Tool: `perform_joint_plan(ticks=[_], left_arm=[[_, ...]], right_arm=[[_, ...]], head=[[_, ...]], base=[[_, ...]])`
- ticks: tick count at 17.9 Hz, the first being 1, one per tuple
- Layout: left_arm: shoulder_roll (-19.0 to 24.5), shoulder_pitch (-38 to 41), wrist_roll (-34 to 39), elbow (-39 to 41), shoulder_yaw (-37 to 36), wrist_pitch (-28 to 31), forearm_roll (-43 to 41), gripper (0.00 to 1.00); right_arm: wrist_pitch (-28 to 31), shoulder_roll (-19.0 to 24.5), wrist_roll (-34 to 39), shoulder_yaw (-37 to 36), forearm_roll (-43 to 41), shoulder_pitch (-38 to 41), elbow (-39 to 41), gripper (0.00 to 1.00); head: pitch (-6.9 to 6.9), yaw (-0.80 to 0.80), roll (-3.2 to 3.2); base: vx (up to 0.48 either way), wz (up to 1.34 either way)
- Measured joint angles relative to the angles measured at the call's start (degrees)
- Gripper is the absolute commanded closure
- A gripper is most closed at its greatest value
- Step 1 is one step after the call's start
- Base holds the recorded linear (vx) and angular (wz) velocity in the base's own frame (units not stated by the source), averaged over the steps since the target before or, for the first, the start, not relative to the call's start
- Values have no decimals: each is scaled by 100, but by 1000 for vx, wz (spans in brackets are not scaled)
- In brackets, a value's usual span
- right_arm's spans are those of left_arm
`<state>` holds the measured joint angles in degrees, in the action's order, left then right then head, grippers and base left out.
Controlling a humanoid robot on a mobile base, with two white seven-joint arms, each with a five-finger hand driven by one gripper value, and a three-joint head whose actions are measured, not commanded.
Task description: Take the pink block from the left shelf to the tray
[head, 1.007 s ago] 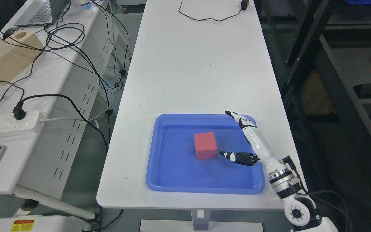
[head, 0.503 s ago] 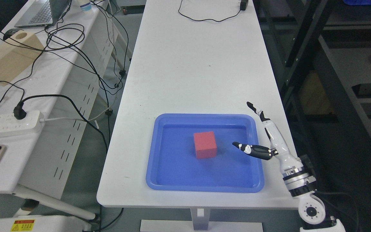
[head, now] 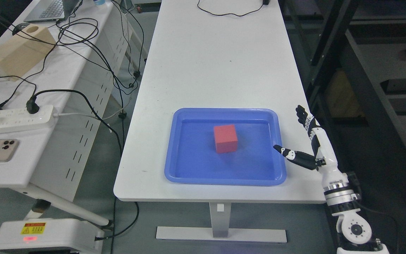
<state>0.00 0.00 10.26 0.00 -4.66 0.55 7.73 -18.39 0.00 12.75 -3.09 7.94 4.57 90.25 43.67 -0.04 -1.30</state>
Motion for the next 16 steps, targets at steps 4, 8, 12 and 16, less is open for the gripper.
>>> perform_joint_plan(ticks=[4, 8, 12, 16], left_arm=[[0, 0, 0, 0, 0, 0, 0, 0], [0, 0, 0, 0, 0, 0, 0, 0], [0, 0, 0, 0, 0, 0, 0, 0], [0, 1, 0, 0, 0, 0, 0, 0]], right_arm=[[177, 0, 389, -111, -459, 44, 1, 1], [212, 0, 474, -217, -643, 119, 3, 1], [259, 0, 482, -286, -725, 175, 4, 1], [338, 0, 630, -329, -765, 225, 3, 1]], head=[[0, 0, 0], [0, 0, 0], [0, 0, 0], [0, 0, 0]], base=[[-216, 60], [-223, 10], [-201, -87], [-113, 36]])
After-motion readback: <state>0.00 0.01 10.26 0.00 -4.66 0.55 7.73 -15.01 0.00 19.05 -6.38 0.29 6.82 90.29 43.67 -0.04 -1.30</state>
